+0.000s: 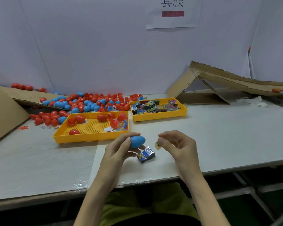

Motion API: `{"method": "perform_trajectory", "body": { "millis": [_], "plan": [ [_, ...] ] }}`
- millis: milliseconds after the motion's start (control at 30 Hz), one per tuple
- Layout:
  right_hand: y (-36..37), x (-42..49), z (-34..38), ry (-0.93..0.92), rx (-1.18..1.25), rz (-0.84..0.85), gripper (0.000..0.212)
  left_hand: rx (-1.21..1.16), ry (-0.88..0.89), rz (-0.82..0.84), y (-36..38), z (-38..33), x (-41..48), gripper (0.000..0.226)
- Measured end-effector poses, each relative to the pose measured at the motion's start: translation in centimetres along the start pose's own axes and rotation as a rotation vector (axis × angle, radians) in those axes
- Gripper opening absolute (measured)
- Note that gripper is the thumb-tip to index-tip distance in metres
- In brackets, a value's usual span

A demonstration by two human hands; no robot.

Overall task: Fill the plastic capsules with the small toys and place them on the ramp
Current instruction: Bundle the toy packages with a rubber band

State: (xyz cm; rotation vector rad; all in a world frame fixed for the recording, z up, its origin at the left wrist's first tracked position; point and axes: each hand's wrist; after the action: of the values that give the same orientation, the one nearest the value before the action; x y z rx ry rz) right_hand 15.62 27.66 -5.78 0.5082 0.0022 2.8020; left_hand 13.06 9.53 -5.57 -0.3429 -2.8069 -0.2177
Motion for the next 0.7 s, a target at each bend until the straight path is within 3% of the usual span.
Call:
{"method": "perform_trajectory", "body": {
  "millis": [167,467,700],
  "plan": [
    [0.01,-0.11,0.05,-0.012,0.025,0.041,0.030,0.051,0.013,0.019,0.07,0.18,-0.01,0.030],
    [0.06,-0.18,0.05,-0.027,0.113,0.033,0.021,0.074,0.030,0.031,0.22,0.33,0.04,0.032],
    [0.08,-0.19,0.07,-0.063,0.077,0.107,0.026,0.130,0.028,0.045,0.21,0.57,0.11,0.029]
  ]
}}
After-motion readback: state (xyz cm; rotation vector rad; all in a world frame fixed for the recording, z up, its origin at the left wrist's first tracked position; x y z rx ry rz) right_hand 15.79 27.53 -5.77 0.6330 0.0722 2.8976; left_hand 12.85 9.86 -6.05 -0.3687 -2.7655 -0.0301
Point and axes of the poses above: each hand's wrist, its own x-axis towards the middle knuckle, its own y-axis out of the palm, z = x × y, and after that the axes turned 5 degrees about y, right-handed
